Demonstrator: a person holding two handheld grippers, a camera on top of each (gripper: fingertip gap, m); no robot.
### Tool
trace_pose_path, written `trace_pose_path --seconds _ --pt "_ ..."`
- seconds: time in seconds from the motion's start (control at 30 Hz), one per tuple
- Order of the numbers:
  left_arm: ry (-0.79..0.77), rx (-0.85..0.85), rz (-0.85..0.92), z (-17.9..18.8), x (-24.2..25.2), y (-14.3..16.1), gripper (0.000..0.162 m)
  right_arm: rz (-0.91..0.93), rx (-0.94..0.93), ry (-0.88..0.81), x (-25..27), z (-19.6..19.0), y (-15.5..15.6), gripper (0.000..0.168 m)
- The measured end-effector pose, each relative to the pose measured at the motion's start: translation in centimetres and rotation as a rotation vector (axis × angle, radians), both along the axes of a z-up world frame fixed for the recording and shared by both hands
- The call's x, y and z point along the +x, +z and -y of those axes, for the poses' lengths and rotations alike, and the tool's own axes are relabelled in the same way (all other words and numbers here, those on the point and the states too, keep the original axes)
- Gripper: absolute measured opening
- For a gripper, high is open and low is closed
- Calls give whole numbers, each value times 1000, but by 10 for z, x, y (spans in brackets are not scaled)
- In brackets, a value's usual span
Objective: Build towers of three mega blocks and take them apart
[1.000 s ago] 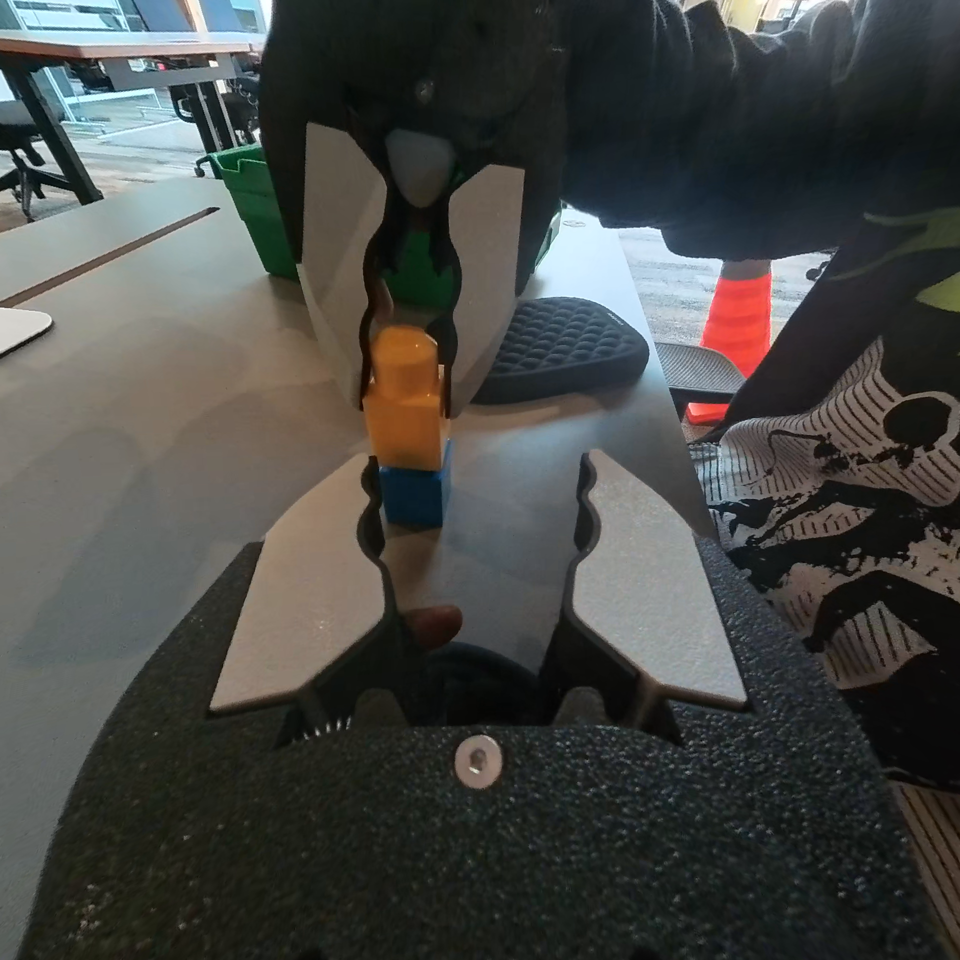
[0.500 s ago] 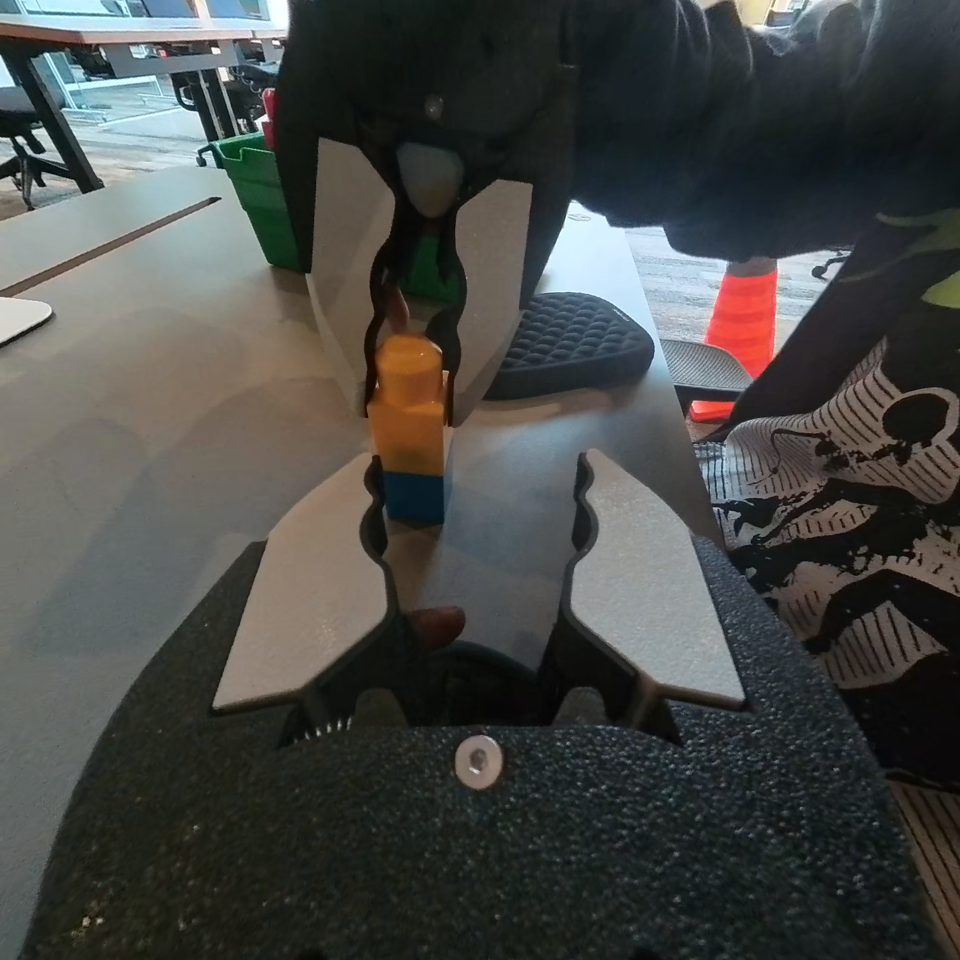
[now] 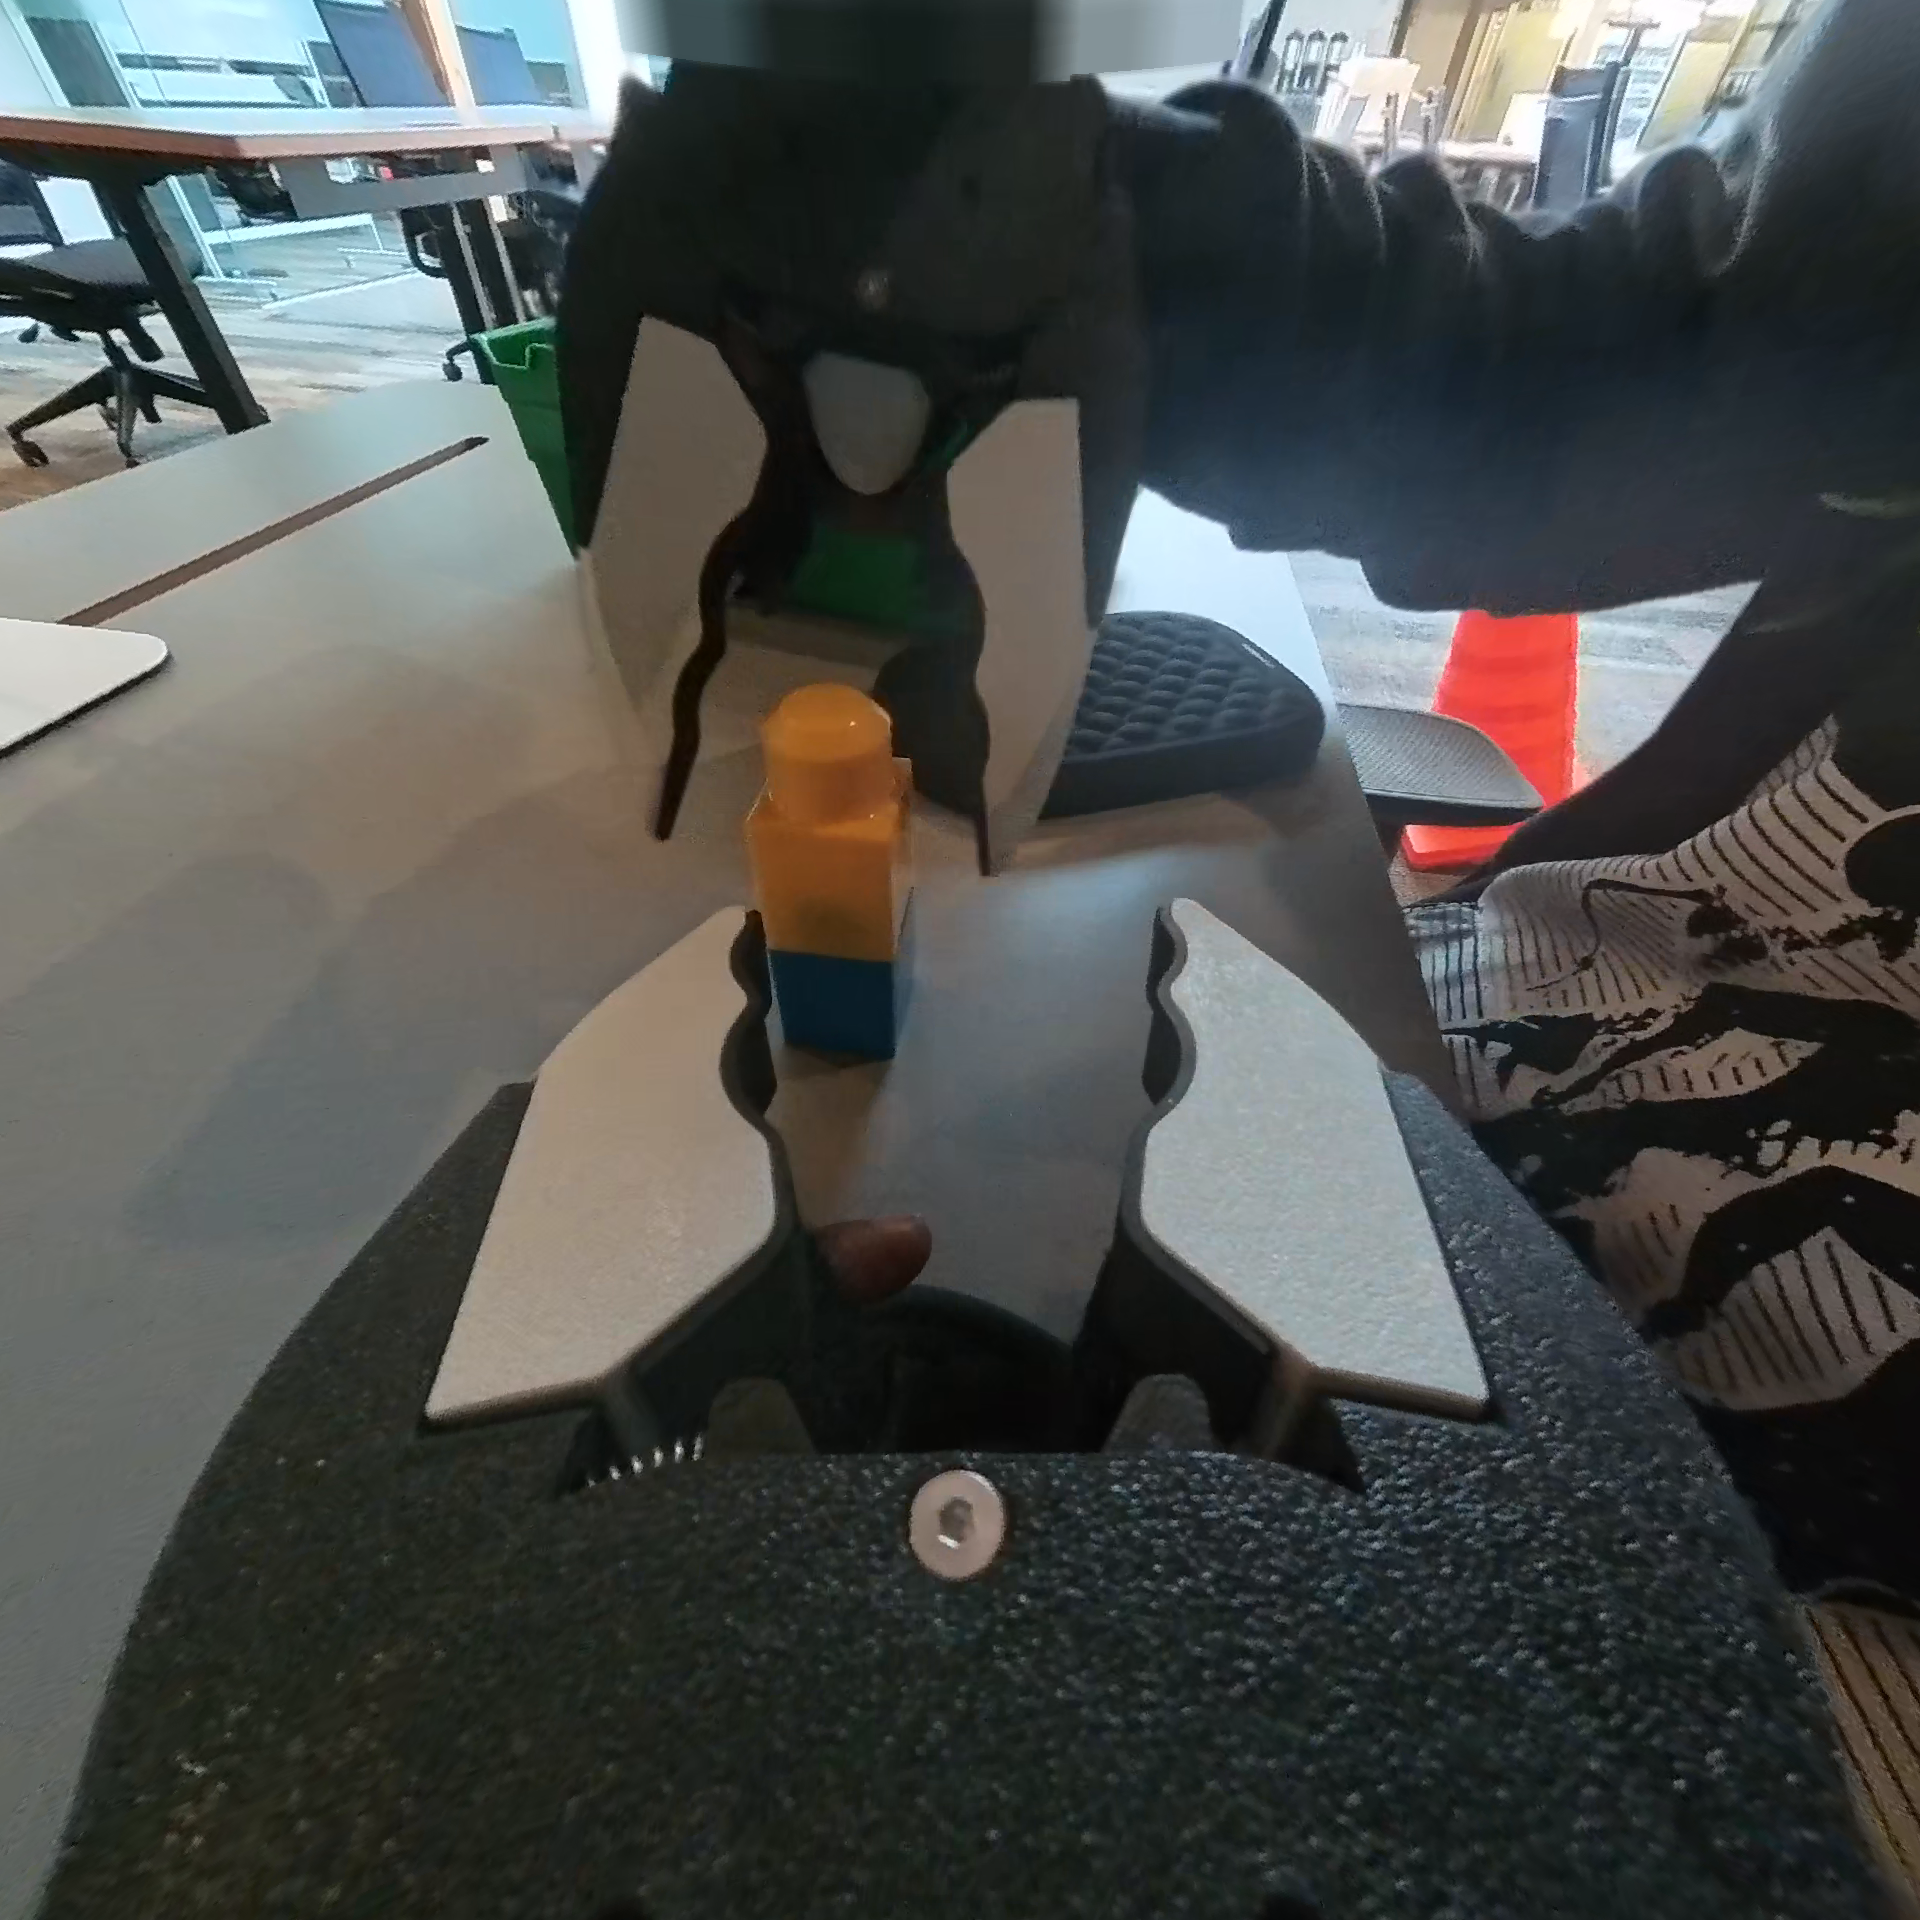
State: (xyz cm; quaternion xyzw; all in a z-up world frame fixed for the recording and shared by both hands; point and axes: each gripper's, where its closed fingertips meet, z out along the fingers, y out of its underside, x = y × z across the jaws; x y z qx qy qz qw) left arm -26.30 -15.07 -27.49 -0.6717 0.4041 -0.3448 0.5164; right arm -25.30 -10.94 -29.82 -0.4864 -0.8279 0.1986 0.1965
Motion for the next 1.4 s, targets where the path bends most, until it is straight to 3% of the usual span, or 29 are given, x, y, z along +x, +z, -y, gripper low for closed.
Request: trace_pose_path --seconds 0.2,0.4,0.5,0.63,0.77,0.93,1.07,1.2,1.3,1.4 --pt "15 3 16 -2 -2 2 70 -235 -49 -140 -4 -9 44 79" --pt "45 -5 38 -6 -6 5 68 -685 -76 -508 26 -32 81 76" --pt "49 -4 43 -7 -6 5 68 -872 -42 -615 54 -41 72 68" --pt "65 19 31 -7 -7 6 67 -967 16 -733 86 -56 48 57" --pt "89 56 38 -7 -9 9 66 -1090 -24 -755 95 -61 57 50" --pt "166 112 87 -8 -18 28 64 -1043 -45 -776 92 -64 49 49" --pt "410 105 129 -15 -61 75 64 -1016 -14 -767 89 -63 46 48" --pt "829 97 96 -35 -166 106 74 -998 17 -747 86 -60 44 47" --pt "1146 26 11 -50 -259 100 81 -971 27 -735 84 -58 41 48" --pt "1377 -114 -86 -61 -335 70 75 -974 43 -724 83 -56 42 48"
